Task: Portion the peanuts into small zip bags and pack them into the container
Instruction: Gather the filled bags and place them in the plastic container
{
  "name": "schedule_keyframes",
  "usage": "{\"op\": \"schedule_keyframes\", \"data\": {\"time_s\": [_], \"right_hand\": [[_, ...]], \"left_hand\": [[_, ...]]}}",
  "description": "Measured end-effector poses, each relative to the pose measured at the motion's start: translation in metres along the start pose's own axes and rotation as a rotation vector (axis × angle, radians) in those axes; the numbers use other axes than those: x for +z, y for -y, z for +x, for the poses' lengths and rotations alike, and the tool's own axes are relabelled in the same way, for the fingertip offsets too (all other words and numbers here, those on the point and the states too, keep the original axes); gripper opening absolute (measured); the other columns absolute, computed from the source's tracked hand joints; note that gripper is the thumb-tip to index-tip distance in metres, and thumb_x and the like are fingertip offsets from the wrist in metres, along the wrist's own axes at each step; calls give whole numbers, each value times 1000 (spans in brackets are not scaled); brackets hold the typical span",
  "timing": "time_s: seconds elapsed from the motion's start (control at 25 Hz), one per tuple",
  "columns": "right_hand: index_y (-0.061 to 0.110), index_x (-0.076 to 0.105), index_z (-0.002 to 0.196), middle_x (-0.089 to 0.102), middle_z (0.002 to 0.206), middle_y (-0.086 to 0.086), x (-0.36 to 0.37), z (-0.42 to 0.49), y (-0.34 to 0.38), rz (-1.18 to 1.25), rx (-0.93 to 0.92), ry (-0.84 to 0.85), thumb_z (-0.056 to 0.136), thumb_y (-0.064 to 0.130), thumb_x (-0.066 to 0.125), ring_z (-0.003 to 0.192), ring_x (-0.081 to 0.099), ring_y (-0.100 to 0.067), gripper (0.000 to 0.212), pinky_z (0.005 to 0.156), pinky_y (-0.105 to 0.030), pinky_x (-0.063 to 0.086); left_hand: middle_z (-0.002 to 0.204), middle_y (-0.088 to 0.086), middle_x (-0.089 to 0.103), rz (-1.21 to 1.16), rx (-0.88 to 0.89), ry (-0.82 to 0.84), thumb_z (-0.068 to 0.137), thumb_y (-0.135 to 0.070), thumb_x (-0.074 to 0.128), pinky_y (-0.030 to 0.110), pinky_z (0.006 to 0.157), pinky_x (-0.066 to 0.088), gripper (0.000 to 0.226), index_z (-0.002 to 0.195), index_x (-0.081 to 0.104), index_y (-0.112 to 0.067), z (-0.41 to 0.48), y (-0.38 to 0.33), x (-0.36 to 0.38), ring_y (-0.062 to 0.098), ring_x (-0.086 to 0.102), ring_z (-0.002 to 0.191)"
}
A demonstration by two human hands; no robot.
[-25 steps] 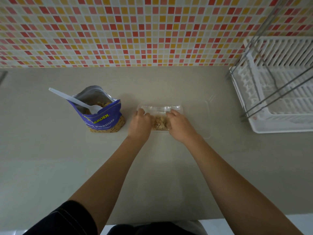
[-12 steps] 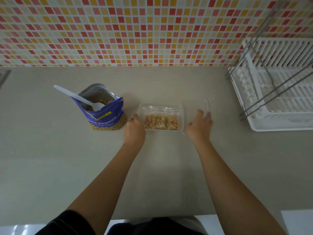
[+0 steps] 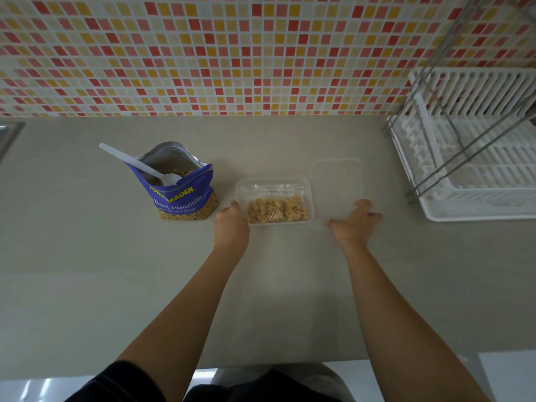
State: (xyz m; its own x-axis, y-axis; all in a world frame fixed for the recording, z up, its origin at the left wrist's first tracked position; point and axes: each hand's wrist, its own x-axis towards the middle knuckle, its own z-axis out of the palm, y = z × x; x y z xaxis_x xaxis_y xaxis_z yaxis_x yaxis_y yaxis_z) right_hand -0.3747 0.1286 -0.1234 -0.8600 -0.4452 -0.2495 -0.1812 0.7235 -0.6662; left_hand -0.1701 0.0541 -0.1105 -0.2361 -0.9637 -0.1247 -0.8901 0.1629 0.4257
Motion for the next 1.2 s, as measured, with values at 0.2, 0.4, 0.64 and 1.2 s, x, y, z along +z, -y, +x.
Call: {"op": "schedule_keyframes", "data": {"time_s": [0.2, 0.4, 0.64, 1.2], "right_hand": [[9, 39, 122, 62, 87, -7, -8, 1, 12, 824, 41, -336, 83, -3, 52, 68, 61, -4, 43, 69, -9, 42], [19, 55, 109, 64, 80, 3, 1, 6, 10, 851, -126, -40, 90, 10, 53, 69, 58, 4, 21, 80, -30, 44], [2, 66, 108, 68, 92, -5, 14, -6, 13, 518, -286, 57, 90, 18, 58, 62, 54, 19, 26, 74, -18, 47], [5, 50, 130, 57, 131, -14, 53, 6, 20, 201, -233, 203, 92, 13, 50, 121, 54, -23, 39, 102, -28, 37]], "left_hand": [[97, 26, 64, 26, 45, 38, 91, 1, 41, 40, 74, 47, 29, 119, 47, 6, 0, 4, 1, 38, 61, 92], [103, 26, 62, -30, 82, -101, 95, -5, 38, 40, 81, 44, 31, 122, 49, 5, -10, 1, 0, 38, 58, 97], [84, 7, 65, -560, 33, -193, 96, -20, 41, 27, 70, 44, 32, 125, 54, -12, -36, -14, -7, 23, 61, 80], [99, 34, 59, -344, -93, -52, 82, 4, 40, 40, 74, 45, 30, 108, 54, 11, 5, 2, 5, 45, 56, 93]]}}
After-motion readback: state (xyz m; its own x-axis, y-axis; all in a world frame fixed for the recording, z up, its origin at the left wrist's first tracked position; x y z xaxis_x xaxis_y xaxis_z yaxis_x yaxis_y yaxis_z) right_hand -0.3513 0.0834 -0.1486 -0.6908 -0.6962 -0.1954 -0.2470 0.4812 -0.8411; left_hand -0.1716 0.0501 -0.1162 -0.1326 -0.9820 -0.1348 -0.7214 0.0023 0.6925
